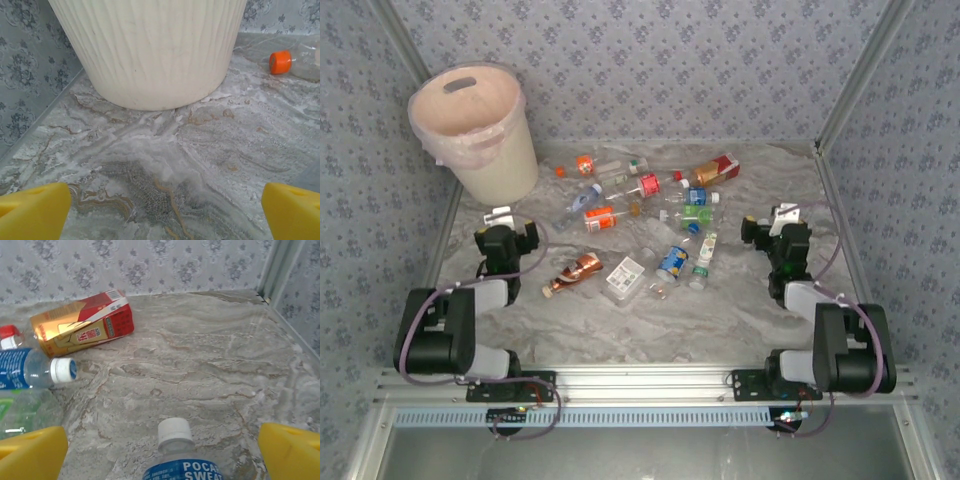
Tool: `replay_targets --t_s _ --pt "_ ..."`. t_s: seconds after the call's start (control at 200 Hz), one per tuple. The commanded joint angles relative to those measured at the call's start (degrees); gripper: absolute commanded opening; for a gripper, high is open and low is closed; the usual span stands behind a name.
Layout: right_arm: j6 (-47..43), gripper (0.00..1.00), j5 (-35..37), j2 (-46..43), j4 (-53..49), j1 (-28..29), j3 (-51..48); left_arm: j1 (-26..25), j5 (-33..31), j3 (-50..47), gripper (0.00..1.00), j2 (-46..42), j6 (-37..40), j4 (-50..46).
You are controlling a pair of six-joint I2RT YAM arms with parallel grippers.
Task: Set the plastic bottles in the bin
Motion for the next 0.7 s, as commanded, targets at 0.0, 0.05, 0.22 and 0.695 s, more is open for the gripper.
replay_targets --t_s 0.0,0.05,0.22,0.695 --pt "6.33 1.00 3.49 -1.51 -15.69 -1.34 5.27 -0.27 -1.76 2.56 0.98 -4.30 -2.98 -9.37" --pt "9.35 1.00 3.97 -1.34 -22.88 -2.23 8.23 -0.22 -2.47 2.66 0.98 -6.47 -5.24 -12.31" --pt "18.41 1.00 5.10 0.10 -49.69 -2.83 18.97 -0.79 -5.60 4.67 0.98 -13.82 -10.91 -24.86" --pt "20.14 1.00 3.84 5.71 -58.92 0.51 18.57 -0.79 -1.18 10.77 0.98 -19.08 -22.67 -42.62"
